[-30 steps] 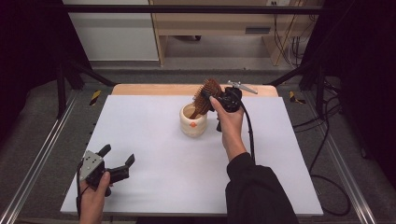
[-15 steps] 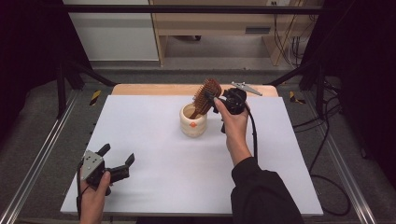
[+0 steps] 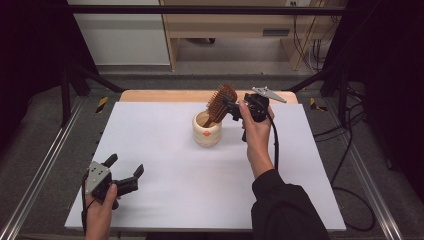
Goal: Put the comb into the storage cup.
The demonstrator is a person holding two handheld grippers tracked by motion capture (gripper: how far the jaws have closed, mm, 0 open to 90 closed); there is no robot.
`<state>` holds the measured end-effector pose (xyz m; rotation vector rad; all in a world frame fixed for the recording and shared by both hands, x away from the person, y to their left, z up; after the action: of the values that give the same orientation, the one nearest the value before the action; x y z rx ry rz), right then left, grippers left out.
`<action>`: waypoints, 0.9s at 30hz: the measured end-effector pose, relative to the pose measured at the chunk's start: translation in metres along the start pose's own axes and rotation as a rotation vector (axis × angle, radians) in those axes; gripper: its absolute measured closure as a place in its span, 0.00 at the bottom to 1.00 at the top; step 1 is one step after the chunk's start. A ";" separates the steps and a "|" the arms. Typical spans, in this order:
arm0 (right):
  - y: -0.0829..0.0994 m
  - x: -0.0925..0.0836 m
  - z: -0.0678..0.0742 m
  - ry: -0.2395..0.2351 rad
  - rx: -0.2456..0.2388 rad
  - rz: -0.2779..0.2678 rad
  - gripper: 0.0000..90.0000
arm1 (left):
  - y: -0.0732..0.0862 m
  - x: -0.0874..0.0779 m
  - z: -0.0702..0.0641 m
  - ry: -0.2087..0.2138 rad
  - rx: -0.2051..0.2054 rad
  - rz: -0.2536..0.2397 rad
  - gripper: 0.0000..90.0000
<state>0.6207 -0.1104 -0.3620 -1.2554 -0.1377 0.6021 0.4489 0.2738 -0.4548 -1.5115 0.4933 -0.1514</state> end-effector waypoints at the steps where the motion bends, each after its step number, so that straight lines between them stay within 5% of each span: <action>1: 0.000 -0.001 -0.001 -0.004 -0.009 -0.002 0.09 | 0.000 0.000 0.000 -0.001 -0.001 -0.001 0.02; 27: -0.020 -0.033 -0.013 0.029 -0.105 -0.042 0.07 | 0.000 0.000 -0.001 -0.001 0.003 0.001 0.02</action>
<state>0.6052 -0.1410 -0.3406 -1.3588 -0.1730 0.5464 0.4488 0.2732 -0.4549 -1.5085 0.4926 -0.1500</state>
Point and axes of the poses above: each handheld gripper's, and its own axes: x roughly forward along the jaws, y roughly out of its underside, z roughly to its left, the point moved 4 cm from there along x, roughly forward along the jaws, and after that the axes turned 2 degrees about z, right-handed, at the moved point
